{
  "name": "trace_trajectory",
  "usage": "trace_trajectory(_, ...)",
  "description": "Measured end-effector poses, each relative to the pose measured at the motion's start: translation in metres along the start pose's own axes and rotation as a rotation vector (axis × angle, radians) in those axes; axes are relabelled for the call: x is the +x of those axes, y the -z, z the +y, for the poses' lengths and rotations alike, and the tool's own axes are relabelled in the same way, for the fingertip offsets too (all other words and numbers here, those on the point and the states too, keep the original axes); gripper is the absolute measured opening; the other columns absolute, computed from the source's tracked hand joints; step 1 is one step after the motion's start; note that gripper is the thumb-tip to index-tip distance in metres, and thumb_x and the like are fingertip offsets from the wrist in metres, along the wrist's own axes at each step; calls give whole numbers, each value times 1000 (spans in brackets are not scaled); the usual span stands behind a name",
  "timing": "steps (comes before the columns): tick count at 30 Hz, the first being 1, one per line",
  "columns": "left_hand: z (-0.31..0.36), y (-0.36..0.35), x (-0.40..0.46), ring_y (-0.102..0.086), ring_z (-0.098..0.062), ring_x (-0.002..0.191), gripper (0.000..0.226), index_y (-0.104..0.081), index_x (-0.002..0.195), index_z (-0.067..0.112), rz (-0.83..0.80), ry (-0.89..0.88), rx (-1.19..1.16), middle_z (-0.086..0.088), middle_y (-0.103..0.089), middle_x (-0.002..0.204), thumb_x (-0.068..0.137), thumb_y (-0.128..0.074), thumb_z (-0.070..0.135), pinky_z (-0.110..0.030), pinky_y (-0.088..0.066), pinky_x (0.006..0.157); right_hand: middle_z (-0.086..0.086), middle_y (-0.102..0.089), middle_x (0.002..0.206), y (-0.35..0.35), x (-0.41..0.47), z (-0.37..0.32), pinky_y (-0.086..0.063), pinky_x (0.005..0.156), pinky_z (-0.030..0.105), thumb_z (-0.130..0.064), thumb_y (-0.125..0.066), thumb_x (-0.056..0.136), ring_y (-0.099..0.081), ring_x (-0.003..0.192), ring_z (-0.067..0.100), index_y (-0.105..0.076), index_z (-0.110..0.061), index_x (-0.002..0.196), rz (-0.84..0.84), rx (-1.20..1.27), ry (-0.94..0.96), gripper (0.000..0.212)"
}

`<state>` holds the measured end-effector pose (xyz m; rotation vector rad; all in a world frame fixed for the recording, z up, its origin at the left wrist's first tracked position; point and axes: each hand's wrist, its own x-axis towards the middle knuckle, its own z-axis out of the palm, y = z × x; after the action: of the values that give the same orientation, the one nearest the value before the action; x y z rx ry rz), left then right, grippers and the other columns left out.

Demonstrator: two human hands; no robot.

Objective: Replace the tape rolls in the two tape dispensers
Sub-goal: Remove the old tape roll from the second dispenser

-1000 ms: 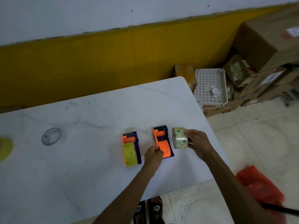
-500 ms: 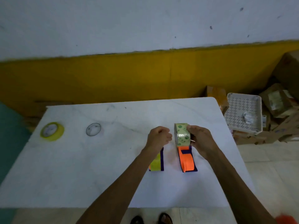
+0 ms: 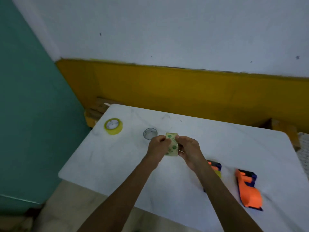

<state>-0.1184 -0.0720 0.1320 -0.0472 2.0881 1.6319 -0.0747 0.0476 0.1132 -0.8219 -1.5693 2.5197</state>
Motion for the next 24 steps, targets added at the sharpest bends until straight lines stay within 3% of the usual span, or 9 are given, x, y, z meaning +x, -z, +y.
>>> trace_trajectory(3, -9, 53, 9, -69, -30, 99, 26, -71, 99, 9, 18, -5, 27, -15, -72, 106, 83, -54, 21, -50, -57, 89, 14, -72, 82, -49, 4, 17, -59, 65, 38, -9, -58, 92, -71, 71, 23, -67, 1, 89, -9, -24, -15, 14)
trace_trajectory(11, -17, 153, 36, -69, -36, 98, 19, -70, 92, 7, 12, -41, 25, -19, -73, 103, 85, -55, 16, -53, -57, 88, 9, -74, 78, -146, 18, 41, -58, 61, 33, -7, -57, 91, -72, 70, 20, -68, -3, 88, -32, -50, 4, 12)
trace_trajectory(20, -31, 172, 73, -69, -36, 97, 20, -65, 76, 18, 16, 17, 0, -14, -69, 95, 91, -54, 9, -51, -57, 88, 12, -70, 89, -168, 52, 56, -58, 78, 39, -12, -57, 88, -68, 81, 25, -65, -2, 103, 21, -142, -73, 20)
trace_trajectory(24, -39, 168, 94, -69, -38, 97, 15, -67, 85, 12, -2, 66, 9, -18, -71, 100, 91, -54, 10, -52, -57, 88, 10, -69, 86, -165, 77, 61, -57, 84, 41, -10, -56, 89, -67, 80, 24, -64, -3, 104, 52, -146, -157, 18)
